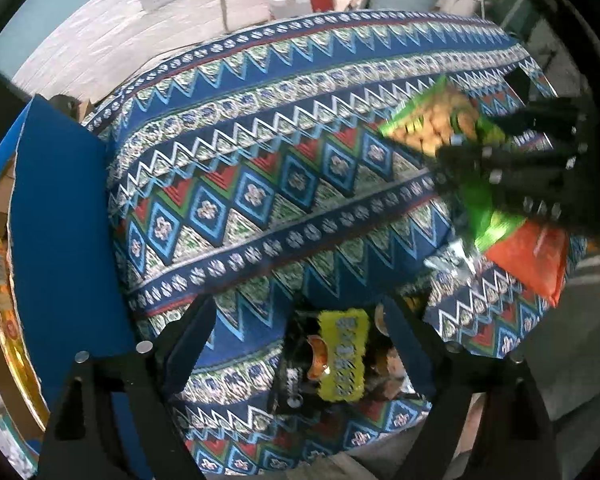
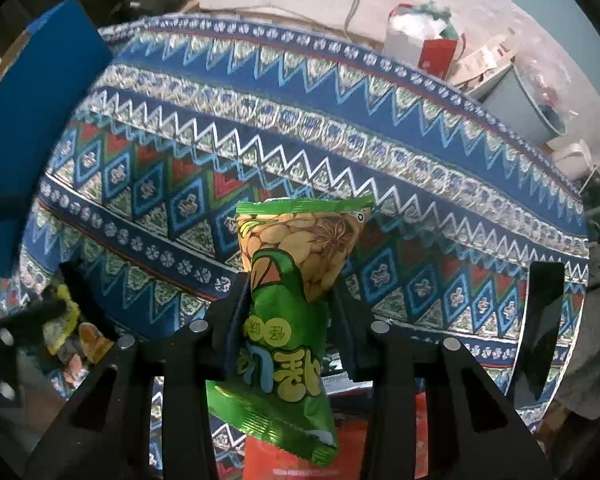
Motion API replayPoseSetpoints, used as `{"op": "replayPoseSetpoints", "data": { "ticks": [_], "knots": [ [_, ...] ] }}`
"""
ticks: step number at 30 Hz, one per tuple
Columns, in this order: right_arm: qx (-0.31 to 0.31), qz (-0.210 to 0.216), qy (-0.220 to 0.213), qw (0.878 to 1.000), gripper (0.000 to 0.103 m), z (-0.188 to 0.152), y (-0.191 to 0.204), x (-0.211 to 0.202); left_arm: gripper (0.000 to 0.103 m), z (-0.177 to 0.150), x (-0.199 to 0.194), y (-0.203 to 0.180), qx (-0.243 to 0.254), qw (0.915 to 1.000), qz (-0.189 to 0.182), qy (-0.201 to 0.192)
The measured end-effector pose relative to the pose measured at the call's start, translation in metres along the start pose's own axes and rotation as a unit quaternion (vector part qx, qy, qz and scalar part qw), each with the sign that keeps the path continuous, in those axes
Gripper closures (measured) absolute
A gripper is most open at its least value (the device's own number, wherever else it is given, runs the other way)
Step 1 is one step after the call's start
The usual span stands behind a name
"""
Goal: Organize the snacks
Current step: 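Grasp black-yellow biscuit bag with left tool while right tool grasps green peanut bag, then lift both bags and carry them over the cardboard box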
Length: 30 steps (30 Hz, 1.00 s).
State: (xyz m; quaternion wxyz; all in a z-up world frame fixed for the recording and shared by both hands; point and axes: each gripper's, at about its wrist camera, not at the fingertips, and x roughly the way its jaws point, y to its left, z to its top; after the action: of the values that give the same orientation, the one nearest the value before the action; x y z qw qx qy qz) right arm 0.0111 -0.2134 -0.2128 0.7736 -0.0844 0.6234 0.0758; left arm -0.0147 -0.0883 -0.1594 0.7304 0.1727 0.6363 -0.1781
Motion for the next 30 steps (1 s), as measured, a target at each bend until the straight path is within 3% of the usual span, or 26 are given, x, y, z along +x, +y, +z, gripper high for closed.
{"op": "replayPoseSetpoints", "data": {
  "ticks": [8,17,30],
  "knots": [
    [0.007,0.009,-0.036,0.999,0.066,-0.012,0.0,-0.04,0.016,-0.025,0.012,-0.016,-0.005,0.9989,-0.033,0.033],
    [0.009,0.01,-0.054,0.998,0.066,-0.023,-0.008,-0.057,0.014,-0.036,0.028,-0.013,-0.041,0.997,-0.035,0.055],
    [0.021,0.012,-0.055,0.998,0.066,-0.027,-0.015,-0.058,0.006,-0.036,0.052,-0.029,-0.024,0.9978,-0.019,0.058]
  ]
}}
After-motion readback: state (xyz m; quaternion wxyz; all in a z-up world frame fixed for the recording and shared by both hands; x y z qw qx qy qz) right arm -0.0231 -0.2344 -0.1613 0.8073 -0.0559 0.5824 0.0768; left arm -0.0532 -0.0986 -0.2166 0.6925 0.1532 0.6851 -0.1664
